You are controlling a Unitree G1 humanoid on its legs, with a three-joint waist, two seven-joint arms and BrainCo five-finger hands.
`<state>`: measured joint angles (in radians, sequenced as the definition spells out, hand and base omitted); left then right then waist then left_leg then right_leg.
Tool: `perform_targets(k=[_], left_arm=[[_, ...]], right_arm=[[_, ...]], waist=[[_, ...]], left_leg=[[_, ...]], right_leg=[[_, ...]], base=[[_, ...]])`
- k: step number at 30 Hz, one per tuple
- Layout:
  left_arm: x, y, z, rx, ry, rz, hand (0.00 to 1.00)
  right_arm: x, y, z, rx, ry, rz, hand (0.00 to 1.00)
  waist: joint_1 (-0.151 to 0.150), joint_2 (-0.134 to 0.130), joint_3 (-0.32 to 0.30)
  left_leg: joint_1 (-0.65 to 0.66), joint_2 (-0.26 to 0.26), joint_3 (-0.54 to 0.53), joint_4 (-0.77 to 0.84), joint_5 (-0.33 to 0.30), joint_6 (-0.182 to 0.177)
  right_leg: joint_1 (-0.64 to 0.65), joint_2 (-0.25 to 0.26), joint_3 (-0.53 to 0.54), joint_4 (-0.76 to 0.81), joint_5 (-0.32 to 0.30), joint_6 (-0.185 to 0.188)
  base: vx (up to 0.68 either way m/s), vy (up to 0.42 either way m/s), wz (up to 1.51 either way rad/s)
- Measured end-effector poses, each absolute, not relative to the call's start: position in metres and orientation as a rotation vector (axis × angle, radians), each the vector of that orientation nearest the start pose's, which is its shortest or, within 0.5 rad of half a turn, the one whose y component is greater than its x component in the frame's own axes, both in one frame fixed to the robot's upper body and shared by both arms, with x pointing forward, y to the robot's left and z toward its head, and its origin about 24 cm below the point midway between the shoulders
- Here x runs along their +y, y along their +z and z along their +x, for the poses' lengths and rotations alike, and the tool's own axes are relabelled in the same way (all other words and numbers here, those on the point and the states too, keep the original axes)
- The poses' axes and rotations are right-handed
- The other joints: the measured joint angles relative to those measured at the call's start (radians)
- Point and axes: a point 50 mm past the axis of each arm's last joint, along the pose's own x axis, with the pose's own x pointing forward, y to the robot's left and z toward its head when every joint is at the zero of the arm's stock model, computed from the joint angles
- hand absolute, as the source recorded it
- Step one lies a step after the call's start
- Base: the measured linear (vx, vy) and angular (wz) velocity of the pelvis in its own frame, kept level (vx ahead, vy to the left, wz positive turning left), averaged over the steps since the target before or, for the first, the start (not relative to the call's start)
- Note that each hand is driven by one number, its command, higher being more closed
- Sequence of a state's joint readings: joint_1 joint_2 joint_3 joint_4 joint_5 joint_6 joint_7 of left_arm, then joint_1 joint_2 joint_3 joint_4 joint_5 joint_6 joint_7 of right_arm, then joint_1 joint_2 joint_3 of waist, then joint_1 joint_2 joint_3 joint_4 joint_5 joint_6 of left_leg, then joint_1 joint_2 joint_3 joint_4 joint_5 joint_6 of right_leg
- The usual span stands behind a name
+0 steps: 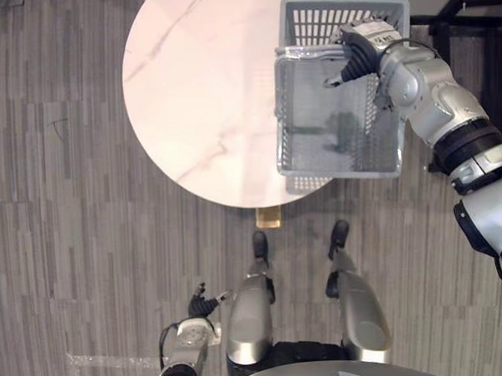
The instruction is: Pick vegetable in the basket
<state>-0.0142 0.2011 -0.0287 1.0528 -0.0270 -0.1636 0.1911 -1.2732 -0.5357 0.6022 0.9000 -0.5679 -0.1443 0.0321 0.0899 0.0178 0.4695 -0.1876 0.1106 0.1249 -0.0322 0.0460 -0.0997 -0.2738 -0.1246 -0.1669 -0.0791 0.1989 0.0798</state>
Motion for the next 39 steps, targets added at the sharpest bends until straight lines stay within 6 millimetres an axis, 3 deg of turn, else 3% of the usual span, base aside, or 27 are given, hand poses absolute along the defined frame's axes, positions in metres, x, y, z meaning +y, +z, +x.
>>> perform_targets(k=[15,27,30,32,37,39], left_arm=[[0.231,-0.135,0.145,0.854,0.26,0.259,0.0],[0.235,-0.131,0.154,0.832,0.292,0.243,0.0],[0.24,-0.131,0.152,0.844,0.318,0.234,0.0],[0.246,-0.131,0.15,0.855,0.355,0.221,0.0],[0.252,-0.132,0.143,0.883,0.366,0.246,0.0],[0.258,-0.132,0.14,0.895,0.375,0.262,0.0]], right_arm=[[-0.142,0.249,0.417,-0.365,0.157,-1.5,1.0],[-0.111,0.227,0.415,-0.383,0.291,-1.577,1.0],[-0.1,0.216,0.408,-0.416,0.393,-1.646,1.0],[-0.092,0.202,0.394,-0.477,0.5,-1.669,1.0],[-0.09,0.18,0.367,-0.542,0.646,-1.582,1.0],[-0.092,0.167,0.35,-0.562,0.714,-1.533,1.0]], waist=[[0.003,0.0,0.0],[0.009,-0.009,-0.006],[0.003,-0.023,-0.032],[-0.001,-0.053,-0.071],[-0.011,-0.087,-0.141],[-0.031,-0.096,-0.184]], left_leg=[[0.001,-0.002,0.001,0.001,0.0,0.0],[0.033,0.008,0.0,0.001,-0.001,-0.002],[0.042,0.014,0.005,0.0,-0.002,-0.004],[0.059,0.02,0.024,-0.001,-0.006,-0.009],[0.112,0.027,0.061,-0.001,-0.024,-0.018],[0.123,0.027,0.068,-0.003,-0.027,-0.02]], right_leg=[[0.005,0.0,0.002,-0.009,0.005,0.0],[0.045,0.011,-0.001,-0.025,0.01,-0.004],[0.053,0.017,0.007,-0.026,0.01,-0.004],[0.058,0.024,0.024,-0.026,0.01,-0.004],[0.087,0.034,0.063,-0.027,0.008,-0.004],[0.093,0.035,0.07,-0.027,0.007,-0.005]], base=[[0.01,0.002,0.0],[0.01,-0.001,0.0],[0.03,-0.003,-0.07],[0.03,-0.002,-0.18],[0.02,0.005,-0.26],[0.0,0.008,-0.13]])
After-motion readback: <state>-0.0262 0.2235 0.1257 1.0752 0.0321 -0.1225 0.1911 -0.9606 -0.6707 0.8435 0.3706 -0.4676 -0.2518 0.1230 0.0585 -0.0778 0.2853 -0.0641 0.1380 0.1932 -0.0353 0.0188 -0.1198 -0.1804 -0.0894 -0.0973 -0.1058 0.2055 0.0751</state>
